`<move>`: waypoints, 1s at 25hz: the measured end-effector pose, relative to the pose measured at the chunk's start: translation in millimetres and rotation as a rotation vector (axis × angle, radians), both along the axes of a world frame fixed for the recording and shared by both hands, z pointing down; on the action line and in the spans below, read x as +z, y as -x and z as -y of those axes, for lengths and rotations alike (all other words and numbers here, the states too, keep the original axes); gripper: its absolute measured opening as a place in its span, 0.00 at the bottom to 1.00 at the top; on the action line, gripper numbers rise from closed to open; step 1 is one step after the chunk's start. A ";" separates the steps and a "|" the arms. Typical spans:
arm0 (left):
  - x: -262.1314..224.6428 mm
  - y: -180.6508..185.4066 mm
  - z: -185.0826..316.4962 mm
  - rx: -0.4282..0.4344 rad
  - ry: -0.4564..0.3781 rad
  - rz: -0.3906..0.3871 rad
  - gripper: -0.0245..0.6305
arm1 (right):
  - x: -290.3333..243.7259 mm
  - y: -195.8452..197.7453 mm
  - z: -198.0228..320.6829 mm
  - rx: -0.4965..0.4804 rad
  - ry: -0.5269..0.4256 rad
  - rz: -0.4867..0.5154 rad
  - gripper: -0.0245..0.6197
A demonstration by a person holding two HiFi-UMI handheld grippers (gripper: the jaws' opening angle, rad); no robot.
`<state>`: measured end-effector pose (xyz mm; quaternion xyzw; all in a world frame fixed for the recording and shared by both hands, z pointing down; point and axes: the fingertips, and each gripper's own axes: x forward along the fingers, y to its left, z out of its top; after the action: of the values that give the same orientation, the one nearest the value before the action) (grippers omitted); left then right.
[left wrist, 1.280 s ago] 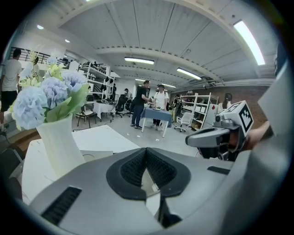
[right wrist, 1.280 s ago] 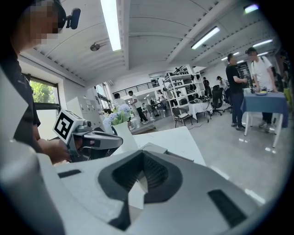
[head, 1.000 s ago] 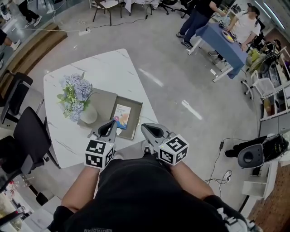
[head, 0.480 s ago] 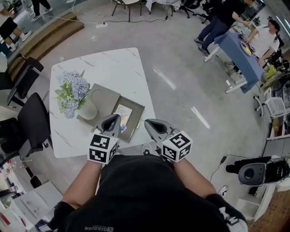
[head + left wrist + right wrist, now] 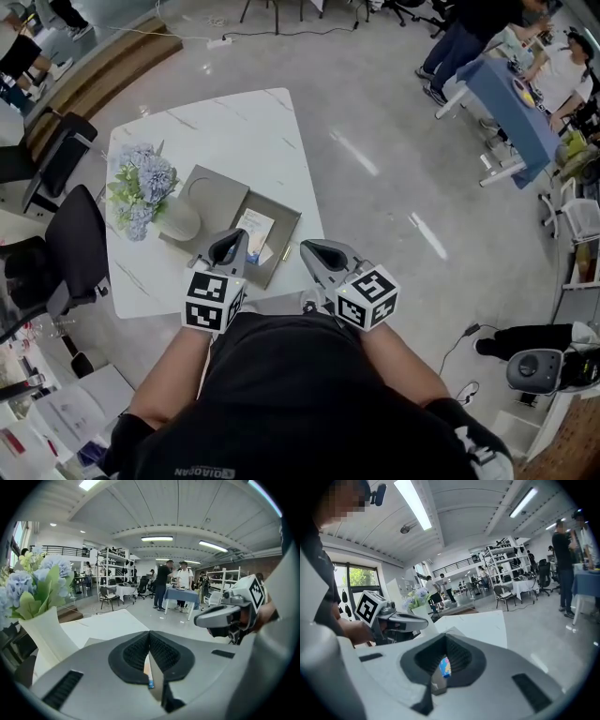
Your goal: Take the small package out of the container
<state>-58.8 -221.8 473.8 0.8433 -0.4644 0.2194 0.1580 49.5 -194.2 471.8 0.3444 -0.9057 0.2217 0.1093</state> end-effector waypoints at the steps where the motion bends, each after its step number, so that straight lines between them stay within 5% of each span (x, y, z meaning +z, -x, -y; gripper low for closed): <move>1: -0.4 -0.5 -0.1 0.000 -0.001 0.005 0.04 | 0.1 0.1 -0.3 0.000 0.000 0.003 0.04; 16: -2.1 1.3 3.7 0.015 -0.004 0.040 0.09 | -1.3 0.8 -1.2 0.012 -0.001 0.013 0.04; 25: 1.0 -0.5 2.9 0.038 0.004 0.055 0.25 | -2.5 2.1 -0.8 0.005 -0.006 0.010 0.04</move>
<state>-58.2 -224.7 474.8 0.8454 -0.4521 0.2462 0.1425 47.4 -193.4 469.3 0.3462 -0.9059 0.2209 0.1032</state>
